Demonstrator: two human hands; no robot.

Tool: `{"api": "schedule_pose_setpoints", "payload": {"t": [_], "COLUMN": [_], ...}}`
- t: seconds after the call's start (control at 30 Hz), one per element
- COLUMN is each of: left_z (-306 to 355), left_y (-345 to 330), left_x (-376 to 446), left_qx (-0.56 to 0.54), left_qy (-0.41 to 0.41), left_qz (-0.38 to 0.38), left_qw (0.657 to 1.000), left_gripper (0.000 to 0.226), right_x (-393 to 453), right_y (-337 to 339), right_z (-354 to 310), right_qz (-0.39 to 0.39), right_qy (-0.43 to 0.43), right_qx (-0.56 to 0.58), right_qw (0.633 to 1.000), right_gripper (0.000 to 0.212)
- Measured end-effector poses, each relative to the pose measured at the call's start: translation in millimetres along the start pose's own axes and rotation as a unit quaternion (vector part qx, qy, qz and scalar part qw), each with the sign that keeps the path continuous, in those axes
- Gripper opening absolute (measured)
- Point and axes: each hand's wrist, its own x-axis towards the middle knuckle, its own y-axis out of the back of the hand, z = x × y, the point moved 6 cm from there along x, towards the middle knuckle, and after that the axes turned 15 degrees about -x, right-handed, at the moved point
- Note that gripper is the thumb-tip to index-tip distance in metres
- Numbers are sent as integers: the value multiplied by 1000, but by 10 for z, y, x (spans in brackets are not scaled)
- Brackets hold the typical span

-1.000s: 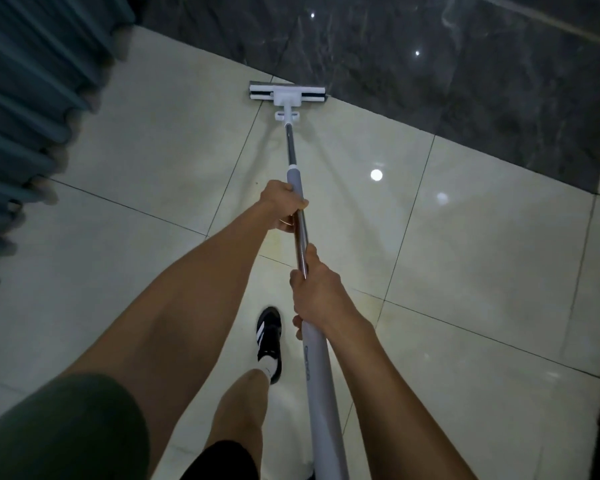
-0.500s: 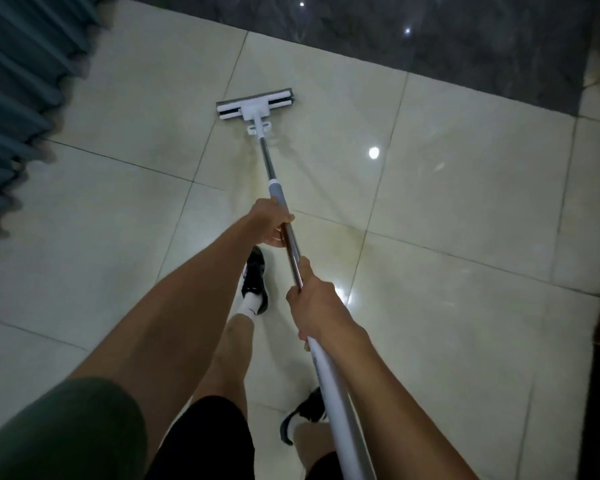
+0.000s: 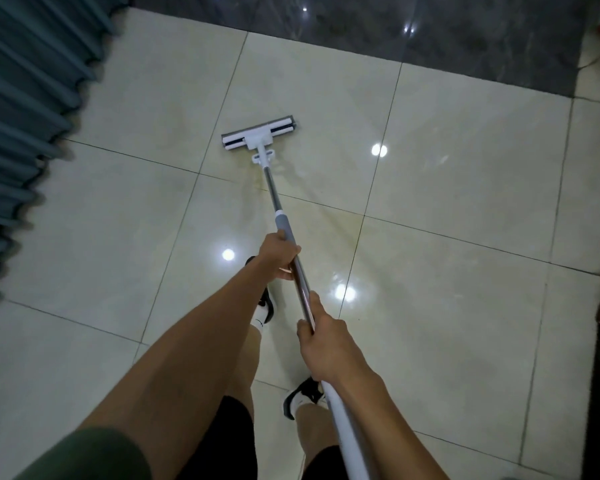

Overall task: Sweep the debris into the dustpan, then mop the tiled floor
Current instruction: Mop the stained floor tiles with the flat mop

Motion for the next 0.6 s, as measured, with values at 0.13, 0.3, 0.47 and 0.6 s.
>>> {"api": "schedule_pose_setpoints", "payload": {"t": [0.13, 0.3, 0.47, 0.6], "left_z": [169, 410, 991, 1716], "left_y": [34, 101, 405, 748], "left_x": [196, 508, 962, 1464], "left_qx": [-16, -65, -87, -88], "left_qy": [-14, -1, -10, -24], "left_qz": [17, 11, 20, 30], "left_qw": [1000, 998, 996, 995], "left_gripper": [28, 50, 68, 66], "right_x": [229, 572, 1123, 1703], "right_y": [95, 221, 467, 773], "right_z": [-64, -259, -829, -1514], "right_qz": [4, -5, -23, -18], "right_qy": [1, -5, -10, -13], "right_qx": [-5, -15, 5, 12], "right_qw": [1000, 1000, 1000, 1000], "right_gripper": [54, 56, 57, 57]}}
